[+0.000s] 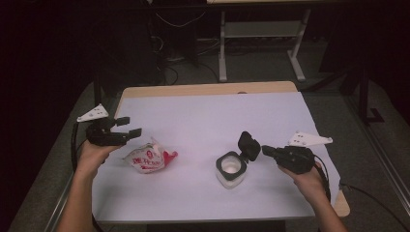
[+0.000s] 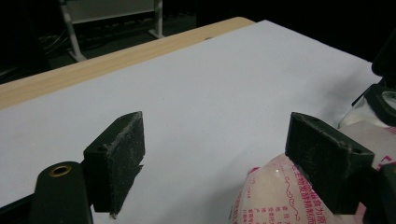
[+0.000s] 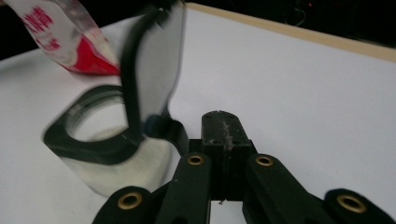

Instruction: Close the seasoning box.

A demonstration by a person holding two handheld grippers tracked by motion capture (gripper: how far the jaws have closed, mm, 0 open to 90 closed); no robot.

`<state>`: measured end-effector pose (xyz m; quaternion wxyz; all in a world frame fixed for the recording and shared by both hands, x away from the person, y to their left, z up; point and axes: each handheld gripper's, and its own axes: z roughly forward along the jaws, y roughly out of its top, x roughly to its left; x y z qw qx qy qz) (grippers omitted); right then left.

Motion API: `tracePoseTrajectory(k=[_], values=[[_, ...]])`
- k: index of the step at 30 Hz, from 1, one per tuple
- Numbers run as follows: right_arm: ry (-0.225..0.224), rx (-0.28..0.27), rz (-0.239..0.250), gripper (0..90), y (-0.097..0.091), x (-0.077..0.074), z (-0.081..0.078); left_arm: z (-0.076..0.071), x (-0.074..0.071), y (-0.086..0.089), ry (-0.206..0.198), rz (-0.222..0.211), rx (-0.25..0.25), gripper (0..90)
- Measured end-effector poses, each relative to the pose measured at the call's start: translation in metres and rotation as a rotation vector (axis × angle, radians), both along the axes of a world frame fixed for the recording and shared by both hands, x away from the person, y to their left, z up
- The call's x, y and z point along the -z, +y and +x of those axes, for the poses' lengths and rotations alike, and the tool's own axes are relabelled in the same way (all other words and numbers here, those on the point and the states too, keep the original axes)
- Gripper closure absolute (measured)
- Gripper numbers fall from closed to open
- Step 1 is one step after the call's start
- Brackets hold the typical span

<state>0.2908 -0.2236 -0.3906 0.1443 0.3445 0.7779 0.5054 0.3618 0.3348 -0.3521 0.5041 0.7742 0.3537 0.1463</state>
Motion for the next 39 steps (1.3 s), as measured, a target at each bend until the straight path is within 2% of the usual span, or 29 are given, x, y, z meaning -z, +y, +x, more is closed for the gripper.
tracePoseTrajectory(k=[3,7,15,21,23,25,30,37,39], values=[[-0.016,-0.025,0.015,89.9,0.007,-0.007,-0.002,0.001,0.004,0.0,0.002,-0.016,-0.001,19.6],[-0.025,-0.047,0.029,90.0,0.016,-0.012,-0.004,0.004,0.012,-0.001,0.028,0.004,-0.006,19.5],[-0.036,-0.088,0.029,90.0,0.03,-0.016,-0.01,0.008,0.02,-0.002,0.043,0.016,-0.02,19.6],[-0.018,-0.151,0.012,89.9,0.046,-0.009,-0.013,0.007,0.023,0.001,0.035,0.021,-0.048,19.6],[-0.009,-0.163,-0.008,89.9,0.051,-0.005,-0.014,0.008,0.026,0.004,0.038,0.023,-0.061,19.6],[-0.012,-0.156,-0.022,89.9,0.052,-0.003,-0.014,0.009,0.028,0.007,0.041,0.023,-0.071,19.6],[-0.021,-0.118,-0.014,89.8,0.043,-0.001,-0.011,0.009,0.031,0.009,0.043,0.021,-0.088,19.5],[-0.016,-0.037,0.01,72.0,0.028,0.003,0.0,0.009,0.032,0.01,0.042,0.023,-0.094,19.5],[-0.021,-0.019,0.009,63.6,0.026,0.004,0.002,0.009,0.032,0.011,0.04,0.02,-0.095,19.6]])
